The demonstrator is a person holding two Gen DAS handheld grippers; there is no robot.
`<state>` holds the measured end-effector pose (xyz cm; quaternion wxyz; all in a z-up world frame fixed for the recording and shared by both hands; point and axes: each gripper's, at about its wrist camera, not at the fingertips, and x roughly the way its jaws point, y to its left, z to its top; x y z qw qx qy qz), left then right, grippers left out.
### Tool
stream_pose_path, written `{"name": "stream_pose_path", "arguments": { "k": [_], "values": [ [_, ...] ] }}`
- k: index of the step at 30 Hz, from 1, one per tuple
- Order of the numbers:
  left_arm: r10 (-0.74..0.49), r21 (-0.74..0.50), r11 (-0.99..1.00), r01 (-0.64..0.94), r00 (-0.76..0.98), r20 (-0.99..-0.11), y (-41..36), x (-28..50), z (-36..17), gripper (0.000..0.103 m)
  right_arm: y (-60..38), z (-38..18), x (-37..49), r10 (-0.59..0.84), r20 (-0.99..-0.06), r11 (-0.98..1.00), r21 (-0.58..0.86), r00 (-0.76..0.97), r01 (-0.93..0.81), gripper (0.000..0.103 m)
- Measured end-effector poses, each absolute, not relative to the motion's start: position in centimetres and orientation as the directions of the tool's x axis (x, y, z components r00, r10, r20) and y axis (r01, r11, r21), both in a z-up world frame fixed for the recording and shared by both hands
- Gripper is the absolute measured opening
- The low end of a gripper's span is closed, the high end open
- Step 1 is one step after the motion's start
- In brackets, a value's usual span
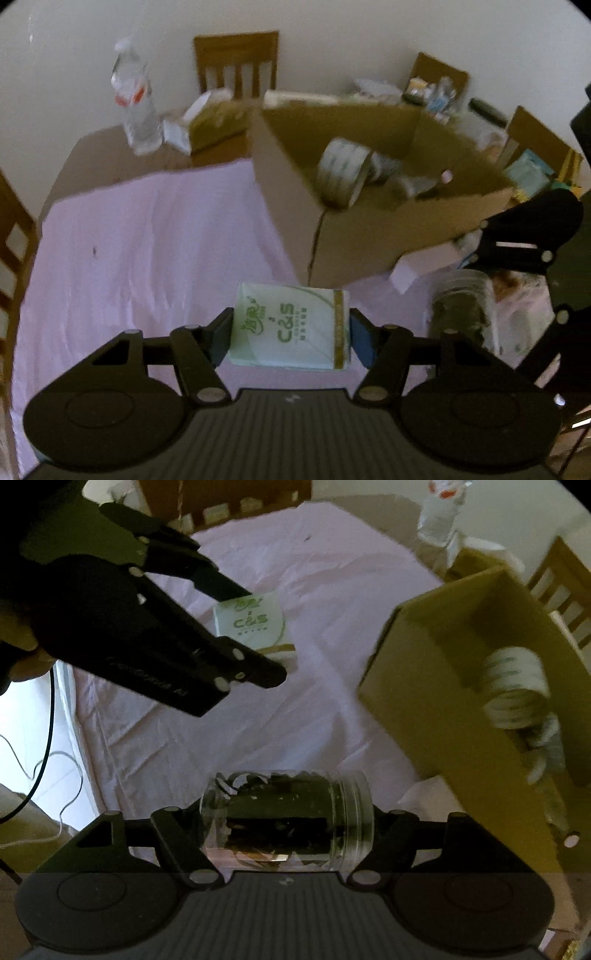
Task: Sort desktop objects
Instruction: 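Carry the tissue pack and leaf jar into the cardboard box and open both tools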
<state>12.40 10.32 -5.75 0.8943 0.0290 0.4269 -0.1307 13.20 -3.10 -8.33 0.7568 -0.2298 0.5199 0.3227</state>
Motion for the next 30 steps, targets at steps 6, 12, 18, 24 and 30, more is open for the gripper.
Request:
{"name": "stream_pose_path", "arguments": {
  "k": [6, 12, 18, 24, 30],
  "values": [
    [-0.243, -0.042, 0.949, 0.313, 0.640, -0.729, 8.7, 13.5, -2.3, 0.064, -4.1, -5.7, 14.5, 0.268, -0.899, 0.720, -0.052, 0.347, -0.692, 0.080],
    [-0.273, -0.033, 0.936, 0.351, 0.664, -0.696, 6.7, 15.6, -0.2, 0.064, -7.1, -2.6, 15.4, 0.254, -0.863, 0.775, -0.089, 0.438, -0.625, 0.080],
    [-0.290, -0.022, 0.927, 0.375, 0.677, -0.676, 4.8, 18.1, 0.8, 0.064, -10.3, -0.5, 16.7, 0.230, -0.830, 0.824, -0.111, 0.508, -0.555, 0.080],
    [-0.296, -0.010, 0.917, 0.399, 0.663, -0.688, 3.0, 20.2, 0.5, 0.064, -13.4, 0.8, 18.4, 0.196, -0.811, 0.858, -0.129, 0.551, -0.496, 0.080],
    [-0.297, -0.027, 0.919, 0.393, 0.648, -0.702, 1.5, 21.8, -0.7, 0.064, -16.2, 0.3, 20.7, 0.169, -0.812, 0.897, -0.108, 0.559, -0.428, 0.080]
  ]
}}
